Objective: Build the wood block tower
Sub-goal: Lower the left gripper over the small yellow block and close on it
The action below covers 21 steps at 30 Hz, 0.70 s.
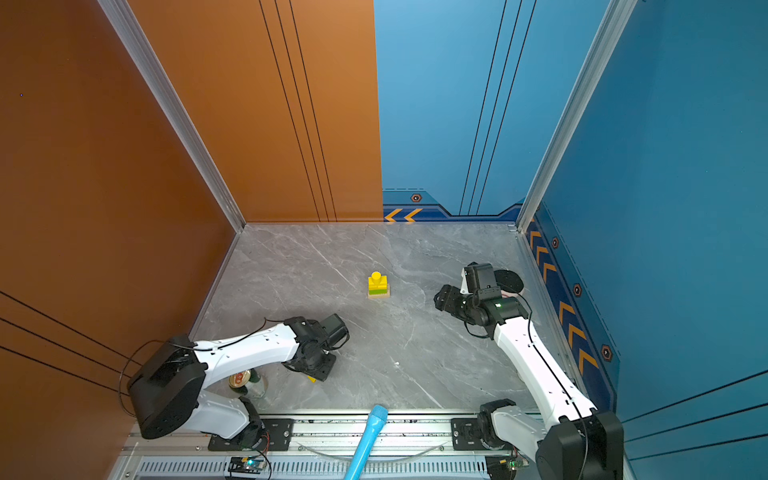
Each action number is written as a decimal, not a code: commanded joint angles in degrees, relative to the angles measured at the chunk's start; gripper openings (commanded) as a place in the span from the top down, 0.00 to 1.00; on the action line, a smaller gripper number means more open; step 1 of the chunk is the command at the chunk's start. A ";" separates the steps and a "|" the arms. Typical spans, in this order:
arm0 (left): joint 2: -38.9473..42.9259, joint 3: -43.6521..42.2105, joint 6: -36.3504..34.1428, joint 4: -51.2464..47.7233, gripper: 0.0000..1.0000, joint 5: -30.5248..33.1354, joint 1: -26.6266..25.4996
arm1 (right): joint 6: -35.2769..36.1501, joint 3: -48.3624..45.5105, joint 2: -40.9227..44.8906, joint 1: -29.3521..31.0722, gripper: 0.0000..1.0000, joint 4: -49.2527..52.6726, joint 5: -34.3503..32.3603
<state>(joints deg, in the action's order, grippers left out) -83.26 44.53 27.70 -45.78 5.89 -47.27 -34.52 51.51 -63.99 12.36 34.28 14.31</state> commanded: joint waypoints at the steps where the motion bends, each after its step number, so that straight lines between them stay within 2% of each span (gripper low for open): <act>1: 0.55 -1.01 0.73 -0.28 0.59 -1.23 0.31 | 0.77 1.60 -0.46 0.38 0.27 0.43 -0.71; 6: 1.29 -1.29 1.41 -0.31 0.64 -1.67 0.50 | 0.69 1.49 -0.43 0.42 0.27 0.43 -0.73; 7: 1.33 -1.32 1.56 -0.35 0.63 -1.76 0.60 | 0.69 1.49 -0.44 0.42 0.27 0.43 -0.76; 9: 1.57 -1.47 1.67 -0.36 0.55 -1.76 0.68 | 0.70 1.49 -0.34 0.46 0.27 0.43 -0.75; 12: 1.94 -1.55 2.00 -0.43 0.51 -1.94 0.89 | 0.69 1.49 -0.31 0.48 0.27 0.52 -0.81; 21: 5.28 -1.91 2.73 -0.67 0.52 -2.02 1.98 | 0.69 1.49 -0.26 0.62 0.27 0.54 -0.88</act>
<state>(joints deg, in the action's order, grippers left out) -79.61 43.44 29.67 -45.84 4.64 -45.98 -34.52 51.51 -63.99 12.45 34.28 14.31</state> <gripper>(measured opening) 0.488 0.733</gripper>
